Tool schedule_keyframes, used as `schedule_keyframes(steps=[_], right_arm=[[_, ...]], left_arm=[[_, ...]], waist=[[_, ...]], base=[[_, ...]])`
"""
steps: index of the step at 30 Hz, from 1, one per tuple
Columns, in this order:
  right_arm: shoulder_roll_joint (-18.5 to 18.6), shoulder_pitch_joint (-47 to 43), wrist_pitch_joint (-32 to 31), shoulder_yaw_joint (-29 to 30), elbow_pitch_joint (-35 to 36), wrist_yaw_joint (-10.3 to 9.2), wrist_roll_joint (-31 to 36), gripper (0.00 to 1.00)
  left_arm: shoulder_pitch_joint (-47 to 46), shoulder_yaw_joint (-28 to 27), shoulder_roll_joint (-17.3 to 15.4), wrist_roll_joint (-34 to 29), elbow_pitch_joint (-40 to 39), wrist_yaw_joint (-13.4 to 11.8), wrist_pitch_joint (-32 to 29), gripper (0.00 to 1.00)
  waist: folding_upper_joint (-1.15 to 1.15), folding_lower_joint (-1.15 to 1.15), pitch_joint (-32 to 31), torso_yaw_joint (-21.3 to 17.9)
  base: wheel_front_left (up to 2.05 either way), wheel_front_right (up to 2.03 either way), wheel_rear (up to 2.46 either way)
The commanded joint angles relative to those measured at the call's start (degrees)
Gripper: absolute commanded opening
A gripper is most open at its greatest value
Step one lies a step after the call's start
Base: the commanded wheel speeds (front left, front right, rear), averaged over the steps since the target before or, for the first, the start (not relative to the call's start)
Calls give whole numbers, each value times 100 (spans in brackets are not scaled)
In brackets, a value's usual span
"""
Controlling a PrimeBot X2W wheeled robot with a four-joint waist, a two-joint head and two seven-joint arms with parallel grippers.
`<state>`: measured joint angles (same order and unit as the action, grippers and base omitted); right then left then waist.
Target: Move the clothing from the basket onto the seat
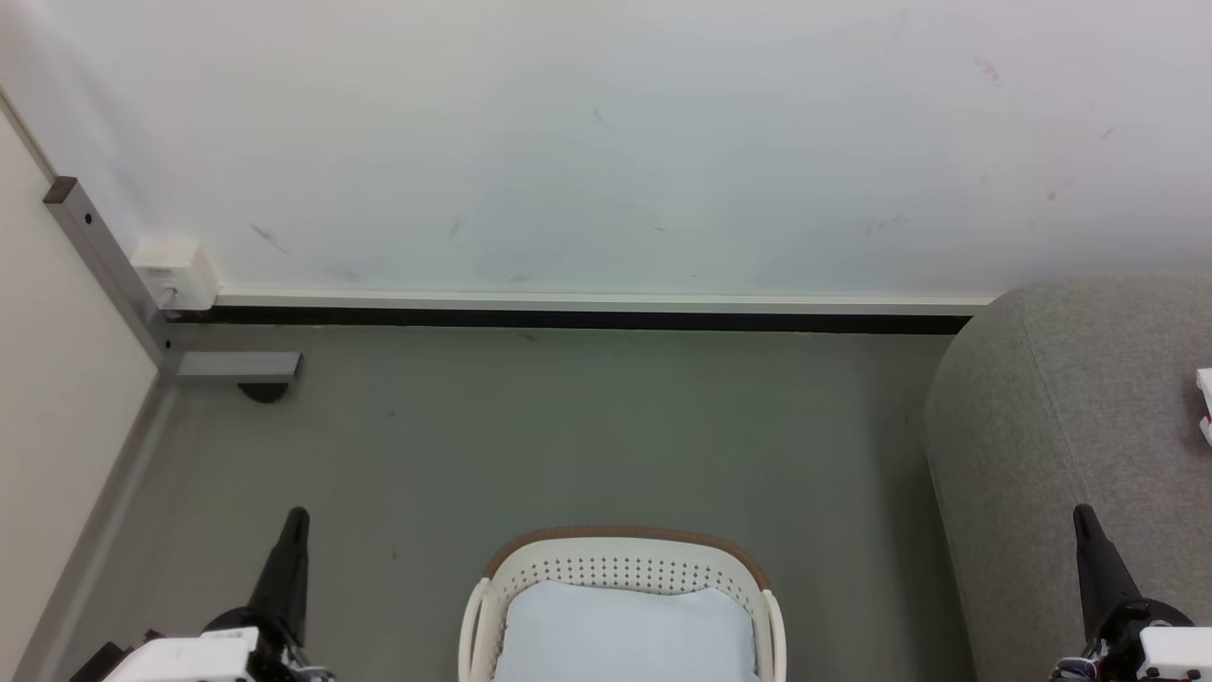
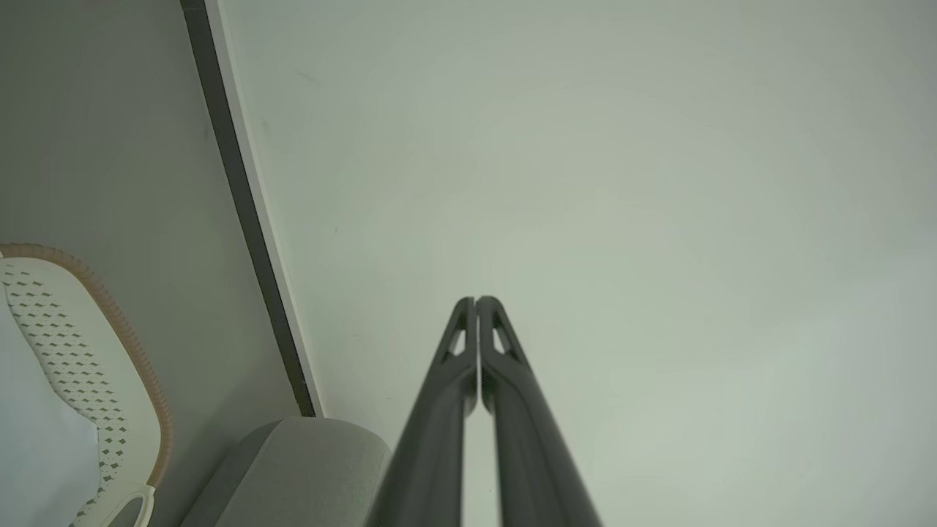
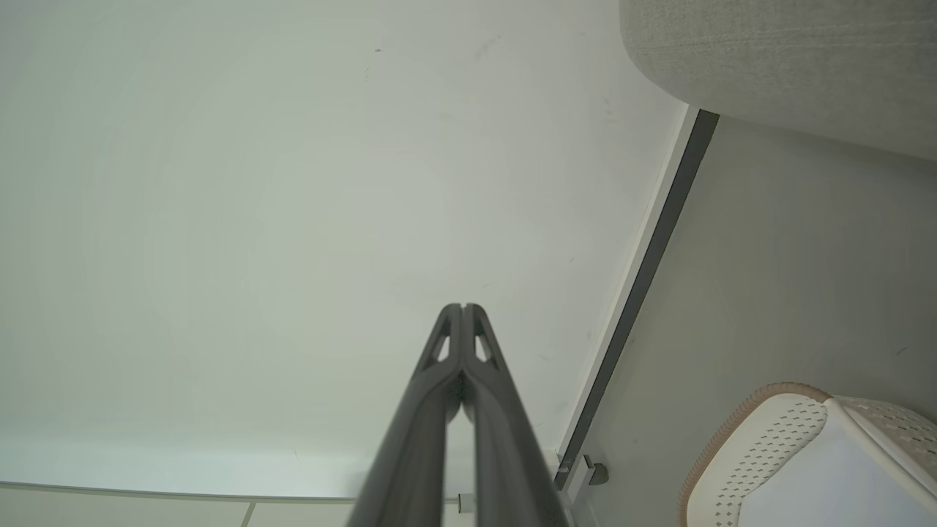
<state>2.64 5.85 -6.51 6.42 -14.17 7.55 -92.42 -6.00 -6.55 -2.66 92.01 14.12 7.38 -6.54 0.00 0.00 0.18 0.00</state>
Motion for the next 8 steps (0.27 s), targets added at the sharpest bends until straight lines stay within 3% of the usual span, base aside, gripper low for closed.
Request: schedule_keyframes(steps=[1,8], right_arm=[[45,72,-24,22,31,-12,-1,0],[44,72,-25,22,31,-12,-1,0]], left_arm=[[-47,-10,-40,76,-19,23,-19,0],[-47,-9,-40,76,-19,23,-19,0]], waist=[[0,0,0,0],[0,0,0,0]], base=[[0,0,0],[0,0,0]])
